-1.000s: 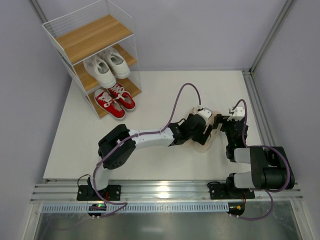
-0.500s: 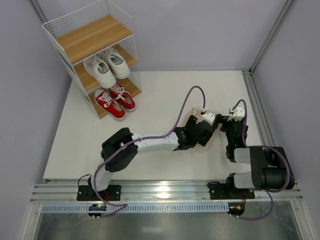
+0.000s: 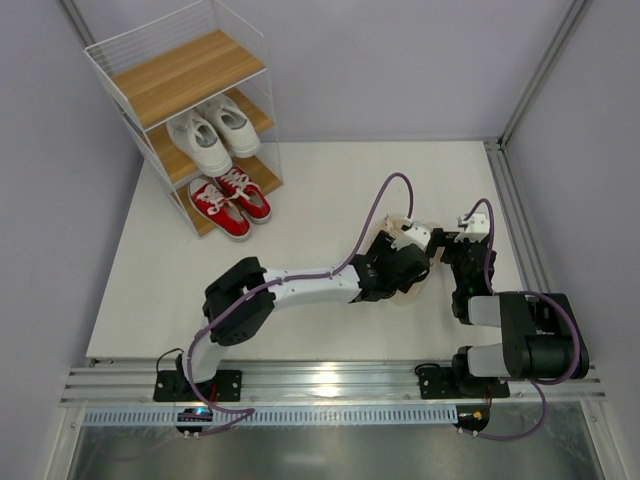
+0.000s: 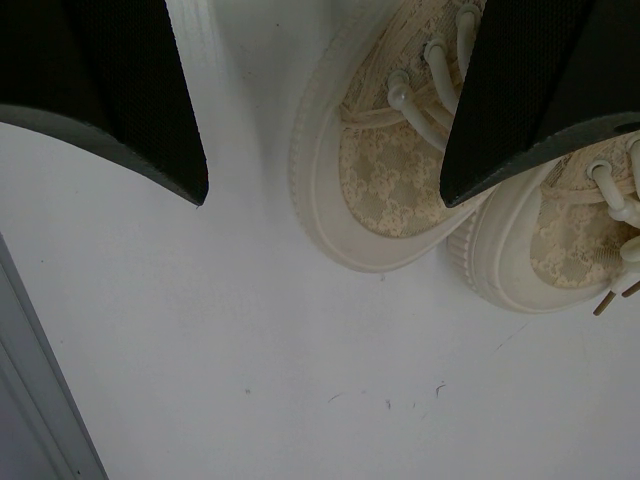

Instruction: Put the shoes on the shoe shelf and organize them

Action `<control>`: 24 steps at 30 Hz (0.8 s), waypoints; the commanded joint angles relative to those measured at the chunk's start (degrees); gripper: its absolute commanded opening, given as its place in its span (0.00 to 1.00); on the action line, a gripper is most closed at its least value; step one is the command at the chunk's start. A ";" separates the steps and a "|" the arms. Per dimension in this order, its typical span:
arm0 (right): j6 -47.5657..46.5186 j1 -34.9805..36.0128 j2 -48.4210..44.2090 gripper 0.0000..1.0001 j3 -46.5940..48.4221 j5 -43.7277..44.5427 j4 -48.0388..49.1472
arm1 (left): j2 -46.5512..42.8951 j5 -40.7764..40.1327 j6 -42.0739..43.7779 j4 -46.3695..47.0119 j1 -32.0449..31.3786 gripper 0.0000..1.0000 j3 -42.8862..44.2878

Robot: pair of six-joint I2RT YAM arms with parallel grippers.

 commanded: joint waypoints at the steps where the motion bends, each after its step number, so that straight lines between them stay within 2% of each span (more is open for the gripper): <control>1: -0.37 -0.13 0.09 0.97 1.21 -0.54 4.65 | 0.53 3.60 -1.31 -6.35 -0.22 0.78 2.67; 6: -0.37 -0.13 0.09 0.97 1.21 -0.54 4.65 | 0.27 8.78 -2.10 -14.43 0.21 0.78 3.64; 14: -0.37 -0.13 0.09 0.97 1.21 -0.54 4.65 | 1.32 13.45 -2.10 -15.41 1.80 0.78 1.96; 24: -0.37 -0.13 0.09 0.97 1.21 -0.54 4.65 | 1.32 13.72 -1.14 -25.34 1.80 0.77 7.94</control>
